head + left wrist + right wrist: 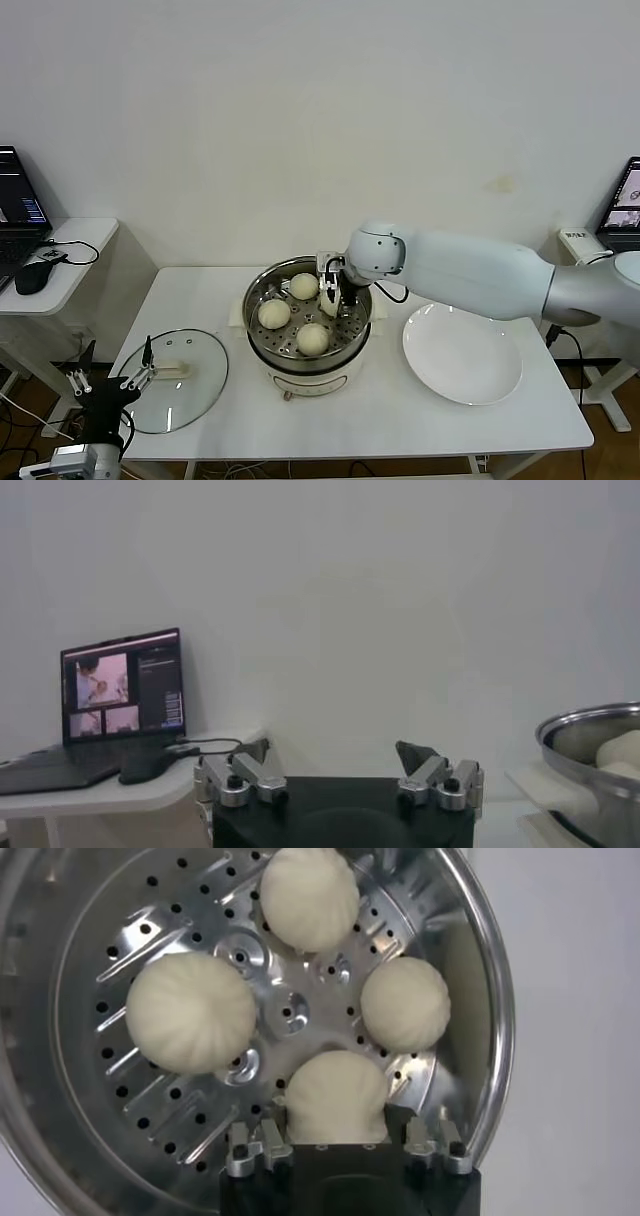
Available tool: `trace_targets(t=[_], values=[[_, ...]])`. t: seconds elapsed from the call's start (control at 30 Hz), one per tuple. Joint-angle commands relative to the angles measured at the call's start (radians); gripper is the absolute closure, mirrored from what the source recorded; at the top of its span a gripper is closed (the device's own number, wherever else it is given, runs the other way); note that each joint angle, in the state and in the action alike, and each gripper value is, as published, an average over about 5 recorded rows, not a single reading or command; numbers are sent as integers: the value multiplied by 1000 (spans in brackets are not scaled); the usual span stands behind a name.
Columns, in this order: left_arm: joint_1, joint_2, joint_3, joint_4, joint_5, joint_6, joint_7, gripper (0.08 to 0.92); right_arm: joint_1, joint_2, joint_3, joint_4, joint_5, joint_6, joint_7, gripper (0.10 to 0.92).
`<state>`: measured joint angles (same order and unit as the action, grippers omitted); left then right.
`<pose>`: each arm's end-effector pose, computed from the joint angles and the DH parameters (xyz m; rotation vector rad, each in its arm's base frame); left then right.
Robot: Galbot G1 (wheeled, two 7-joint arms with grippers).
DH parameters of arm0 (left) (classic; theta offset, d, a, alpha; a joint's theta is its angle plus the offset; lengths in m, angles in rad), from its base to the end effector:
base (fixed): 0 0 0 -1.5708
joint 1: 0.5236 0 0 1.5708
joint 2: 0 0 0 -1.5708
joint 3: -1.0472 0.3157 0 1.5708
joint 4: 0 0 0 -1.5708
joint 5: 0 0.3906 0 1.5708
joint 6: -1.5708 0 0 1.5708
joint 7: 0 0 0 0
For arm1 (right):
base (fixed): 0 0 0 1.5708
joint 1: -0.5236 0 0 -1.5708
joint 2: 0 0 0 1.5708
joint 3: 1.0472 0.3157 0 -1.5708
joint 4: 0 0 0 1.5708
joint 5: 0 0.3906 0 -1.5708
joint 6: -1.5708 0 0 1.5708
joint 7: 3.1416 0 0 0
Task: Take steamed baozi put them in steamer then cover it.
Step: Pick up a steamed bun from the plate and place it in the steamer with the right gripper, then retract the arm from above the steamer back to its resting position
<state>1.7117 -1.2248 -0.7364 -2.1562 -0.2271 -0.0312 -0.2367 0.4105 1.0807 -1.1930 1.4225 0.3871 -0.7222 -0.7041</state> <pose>0.2069 0.0986 -0.2518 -0.3242 3.1049 0.2748 0.4998 0.1615 -0.1133 1.2289 -1.6117 1.4567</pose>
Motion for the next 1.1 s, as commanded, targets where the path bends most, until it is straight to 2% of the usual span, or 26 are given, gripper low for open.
trace_targets(t=[0.03,0.13,0.37,0.53,0.67,0.83,1.0,1.1], values=[[-2,3,-2,4,-4,6,3,177,34,-93,64,90,46,-4,18,235],[-4,4,0,6,-4,11,4,177,31,-160,104,156,94,-2,77,207],[-10,2,6,8,-1,28,4,177,-112,-341,248,338,255,96,418,202],[-15,4,12,14,11,53,1,177,-402,-471,464,400,188,289,653,203],[-18,6,20,29,58,69,0,177,-761,-521,780,410,101,471,731,203],[-32,9,32,71,163,73,1,177,-1175,-443,1236,410,-37,629,727,203],[-62,25,40,160,341,59,26,177,-1443,-262,1575,424,-160,709,676,203],[-88,41,27,232,518,8,24,177,-1566,-150,1729,451,-192,749,634,202]])
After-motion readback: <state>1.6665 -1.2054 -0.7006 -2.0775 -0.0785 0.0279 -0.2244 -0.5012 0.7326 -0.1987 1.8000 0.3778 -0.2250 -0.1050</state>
